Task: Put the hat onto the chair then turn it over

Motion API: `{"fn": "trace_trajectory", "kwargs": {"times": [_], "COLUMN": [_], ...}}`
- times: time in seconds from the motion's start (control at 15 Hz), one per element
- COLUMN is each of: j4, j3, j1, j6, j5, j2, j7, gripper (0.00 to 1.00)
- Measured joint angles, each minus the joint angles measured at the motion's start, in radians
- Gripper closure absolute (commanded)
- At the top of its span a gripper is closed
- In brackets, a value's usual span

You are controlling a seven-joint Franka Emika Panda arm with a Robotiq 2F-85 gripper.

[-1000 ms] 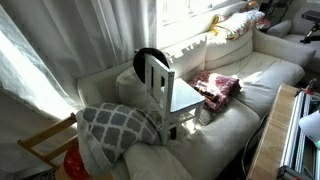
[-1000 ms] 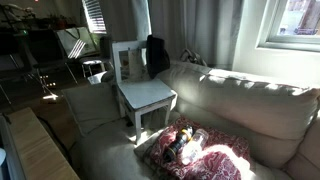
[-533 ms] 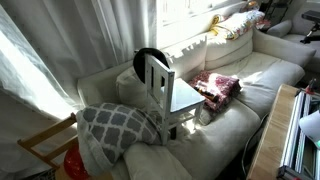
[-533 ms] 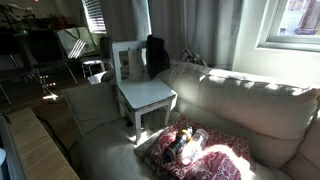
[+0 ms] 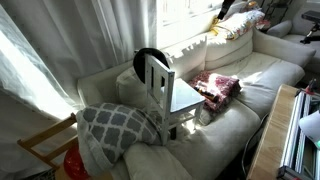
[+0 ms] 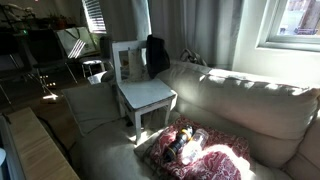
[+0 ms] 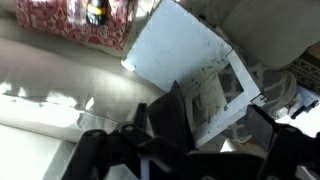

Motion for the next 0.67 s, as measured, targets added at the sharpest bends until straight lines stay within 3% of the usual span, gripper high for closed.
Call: {"fn": "trace_trajectory", "kwargs": {"times": [0.33,0.47,0.67], "j4": [0.037,0.096,0.227], "j3": [0.013,0.012,0.030], "j1": [0.133,0.174,0.190], "j6": [0.402,0.467,0.474], "j5": [0.207,0.347,0.557], "j2": [0.273,0.393,0.556], "j7": [-0.240,-0.381,-0.586], "gripper": [0.00,0.00,0.00]}}
